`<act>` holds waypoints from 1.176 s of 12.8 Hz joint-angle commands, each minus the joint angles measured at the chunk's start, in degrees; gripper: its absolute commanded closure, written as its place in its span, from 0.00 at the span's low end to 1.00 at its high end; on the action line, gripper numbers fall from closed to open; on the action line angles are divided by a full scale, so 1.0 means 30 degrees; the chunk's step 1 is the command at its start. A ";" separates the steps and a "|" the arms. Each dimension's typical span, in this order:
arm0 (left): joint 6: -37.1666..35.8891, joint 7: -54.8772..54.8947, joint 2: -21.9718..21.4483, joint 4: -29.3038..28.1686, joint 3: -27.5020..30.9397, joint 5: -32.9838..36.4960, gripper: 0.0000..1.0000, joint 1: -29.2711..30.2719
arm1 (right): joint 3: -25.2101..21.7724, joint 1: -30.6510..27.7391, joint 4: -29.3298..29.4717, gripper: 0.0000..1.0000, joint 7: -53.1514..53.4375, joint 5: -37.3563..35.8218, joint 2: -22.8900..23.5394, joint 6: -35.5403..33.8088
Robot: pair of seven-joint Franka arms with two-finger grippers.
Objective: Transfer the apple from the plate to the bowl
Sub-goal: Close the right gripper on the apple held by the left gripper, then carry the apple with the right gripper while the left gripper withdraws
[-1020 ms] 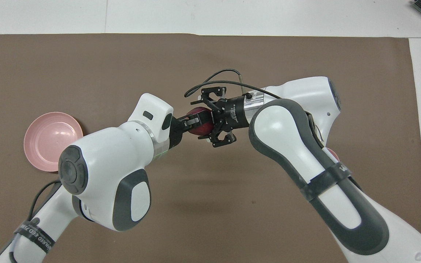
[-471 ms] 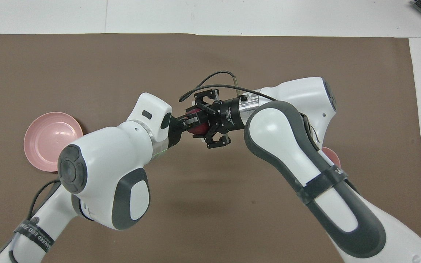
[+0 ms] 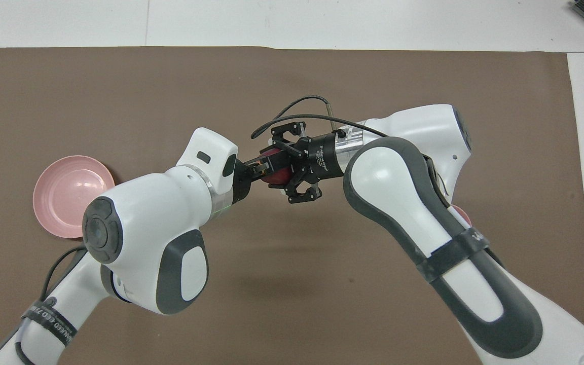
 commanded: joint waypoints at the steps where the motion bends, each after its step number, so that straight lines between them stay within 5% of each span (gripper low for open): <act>1: -0.2333 0.0024 -0.0943 0.0565 0.0337 -0.0103 0.00 0.0219 | -0.0054 -0.0257 0.0078 0.96 -0.0742 0.0201 0.0341 -0.0003; 6: -0.5388 0.0025 -0.2175 0.1034 0.0368 -0.0102 0.00 0.1247 | -0.0083 -0.0961 -0.0040 0.77 -0.0860 -0.0532 0.0282 -0.0618; 9: -0.6294 0.0169 -0.2351 0.1094 0.0514 -0.0044 0.00 0.1654 | -0.0112 -0.0990 -0.0040 0.77 -0.0918 -0.0590 0.0282 -0.0647; 12: -0.8661 0.1656 -0.2119 0.1821 0.0515 0.3428 0.00 0.3291 | -0.0112 -0.1252 -0.0010 0.77 -0.0947 -0.3187 -0.0214 -0.0823; 15: -1.2965 0.4556 -0.0716 0.4775 0.0515 0.6975 0.00 0.5023 | -0.0112 -0.1722 0.0049 0.77 -0.2197 -0.7228 -0.1063 -0.1057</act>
